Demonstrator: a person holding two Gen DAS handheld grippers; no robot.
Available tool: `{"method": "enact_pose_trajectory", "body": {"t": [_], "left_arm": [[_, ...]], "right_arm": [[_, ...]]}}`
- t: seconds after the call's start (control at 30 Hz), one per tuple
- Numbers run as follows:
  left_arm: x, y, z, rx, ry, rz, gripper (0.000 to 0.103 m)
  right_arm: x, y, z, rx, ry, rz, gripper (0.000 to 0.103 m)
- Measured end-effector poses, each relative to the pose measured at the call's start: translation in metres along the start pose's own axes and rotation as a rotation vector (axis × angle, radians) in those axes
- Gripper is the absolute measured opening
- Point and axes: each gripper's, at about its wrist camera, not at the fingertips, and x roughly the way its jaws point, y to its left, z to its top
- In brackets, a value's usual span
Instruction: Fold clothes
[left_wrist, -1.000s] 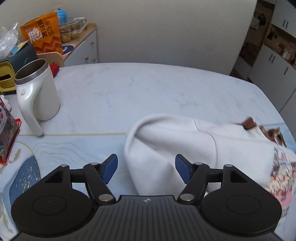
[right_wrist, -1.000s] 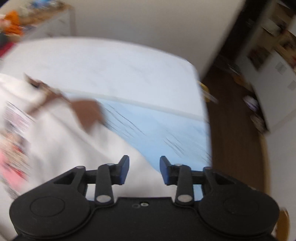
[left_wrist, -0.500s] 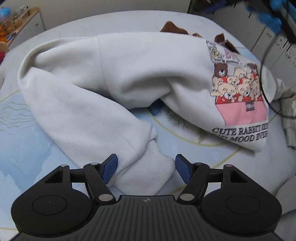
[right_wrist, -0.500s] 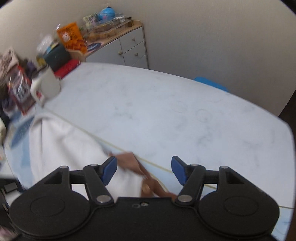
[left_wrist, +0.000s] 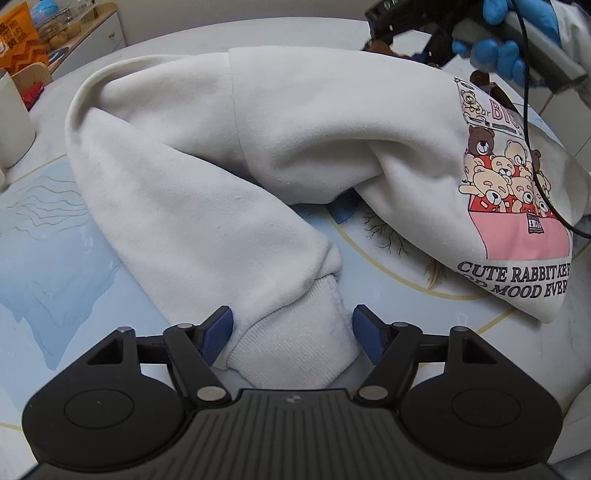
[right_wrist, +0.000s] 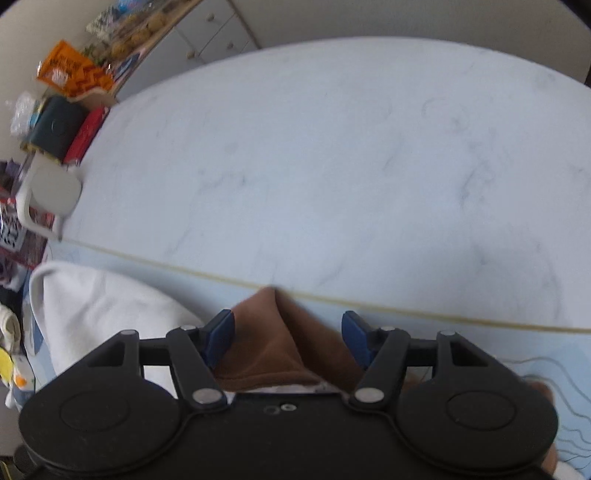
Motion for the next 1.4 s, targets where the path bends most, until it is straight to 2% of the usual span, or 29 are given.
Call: {"method": "enact_pose_trajectory", "body": {"t": [0.03, 0.07, 0.17, 0.23, 0.33, 0.43, 0.6, 0.77, 0.83, 1.0, 1.03, 1.07, 1.13, 1.33, 1.4], "left_arm": [[-0.001, 0.002, -0.001, -0.010, -0.004, 0.004, 0.048], [-0.001, 0.004, -0.001, -0.020, -0.009, 0.008, 0.028], [-0.007, 0.014, -0.003, -0.058, -0.036, 0.030, 0.022], [-0.021, 0.028, -0.002, -0.097, -0.081, 0.062, 0.021], [-0.041, 0.050, -0.001, -0.156, -0.150, 0.110, 0.021], [-0.060, 0.085, 0.004, -0.177, -0.201, 0.223, 0.021], [-0.052, 0.129, 0.028, -0.085, -0.209, 0.383, 0.021], [-0.037, 0.155, 0.053, 0.050, -0.204, 0.510, 0.021], [-0.034, 0.165, 0.056, 0.086, -0.201, 0.568, 0.021], [-0.024, 0.184, 0.039, 0.088, -0.145, 0.436, 0.030], [-0.027, 0.186, 0.036, 0.073, -0.144, 0.427, 0.038], [-0.031, 0.189, 0.032, 0.055, -0.145, 0.418, 0.052], [-0.041, 0.194, 0.026, 0.020, -0.155, 0.392, 0.066], [-0.096, 0.195, 0.029, -0.021, -0.238, 0.347, 0.068], [-0.093, 0.193, 0.039, -0.060, -0.255, 0.296, 0.068]], "right_arm": [[0.001, 0.003, -0.004, -0.010, 0.001, -0.002, 0.103], [-0.002, 0.004, -0.008, -0.012, -0.006, 0.000, 0.103], [-0.011, 0.004, -0.017, -0.007, -0.042, 0.003, 0.103], [-0.020, 0.002, -0.023, -0.008, -0.076, 0.007, 0.103], [-0.048, -0.004, -0.032, -0.023, -0.199, -0.022, 0.103], [-0.069, -0.017, -0.029, -0.020, -0.269, -0.066, 0.103], [-0.096, -0.027, -0.014, -0.054, -0.368, -0.158, 0.103], [-0.098, -0.026, 0.015, -0.125, -0.484, -0.341, 0.103], [-0.097, -0.034, 0.026, -0.115, -0.472, -0.328, 0.103], [-0.071, -0.035, 0.031, -0.137, -0.333, -0.236, 0.103], [-0.064, -0.034, 0.030, -0.140, -0.305, -0.211, 0.103], [-0.058, -0.033, 0.030, -0.145, -0.284, -0.206, 0.103], [-0.045, -0.029, 0.030, -0.158, -0.246, -0.199, 0.103], [-0.024, -0.029, 0.045, -0.116, -0.181, -0.160, 0.103], [-0.015, -0.026, 0.050, -0.106, -0.165, -0.149, 0.103]]}}
